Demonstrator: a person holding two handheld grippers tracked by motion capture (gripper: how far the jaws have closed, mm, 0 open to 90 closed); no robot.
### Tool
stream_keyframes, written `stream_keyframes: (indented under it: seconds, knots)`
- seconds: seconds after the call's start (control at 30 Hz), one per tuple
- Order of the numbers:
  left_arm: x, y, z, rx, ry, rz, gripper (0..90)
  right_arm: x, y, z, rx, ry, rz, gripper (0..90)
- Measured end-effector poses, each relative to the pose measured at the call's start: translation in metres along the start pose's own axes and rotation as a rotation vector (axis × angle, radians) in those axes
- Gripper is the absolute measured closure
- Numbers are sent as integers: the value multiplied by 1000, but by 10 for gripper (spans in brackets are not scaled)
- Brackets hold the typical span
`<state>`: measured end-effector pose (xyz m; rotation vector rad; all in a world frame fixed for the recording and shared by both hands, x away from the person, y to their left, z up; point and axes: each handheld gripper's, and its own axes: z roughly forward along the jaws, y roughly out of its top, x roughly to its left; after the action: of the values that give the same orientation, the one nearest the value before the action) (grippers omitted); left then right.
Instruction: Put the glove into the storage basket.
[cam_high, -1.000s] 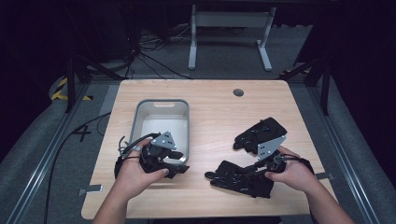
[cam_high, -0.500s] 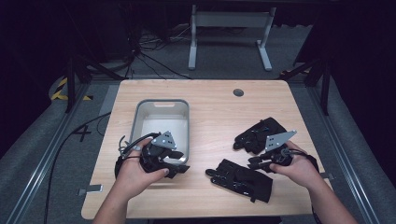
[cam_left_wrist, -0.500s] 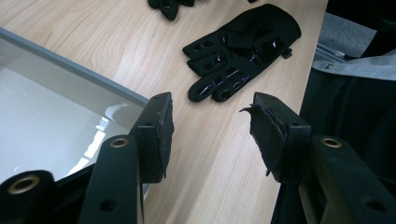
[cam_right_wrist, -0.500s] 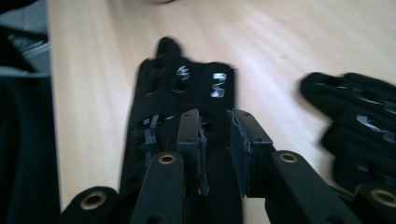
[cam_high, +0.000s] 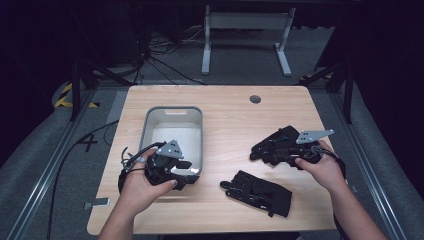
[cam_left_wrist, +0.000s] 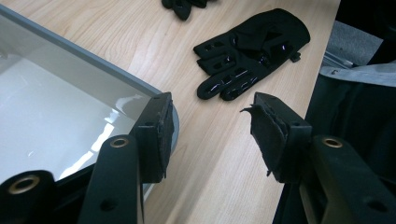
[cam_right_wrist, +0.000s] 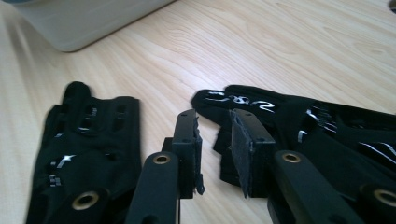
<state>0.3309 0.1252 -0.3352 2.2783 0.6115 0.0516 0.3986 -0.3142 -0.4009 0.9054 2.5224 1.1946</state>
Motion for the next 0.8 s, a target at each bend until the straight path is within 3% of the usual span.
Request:
stream_keyframes:
  seconds: [0.1,0.3,0.6,0.8]
  knots:
    - [0,-1,0,4,0,0,495,-10,-1,1,-3,-18,18,716]
    - [0,-2,0,5,4,-5,495,-35,-4,8,55,-86,41,721]
    - [-4,-2,3,5,10,-7,500,-68,-10,3,35,-138,101,729]
    - [-5,-4,2,3,16,-13,502,-86,-14,4,64,-176,122,730]
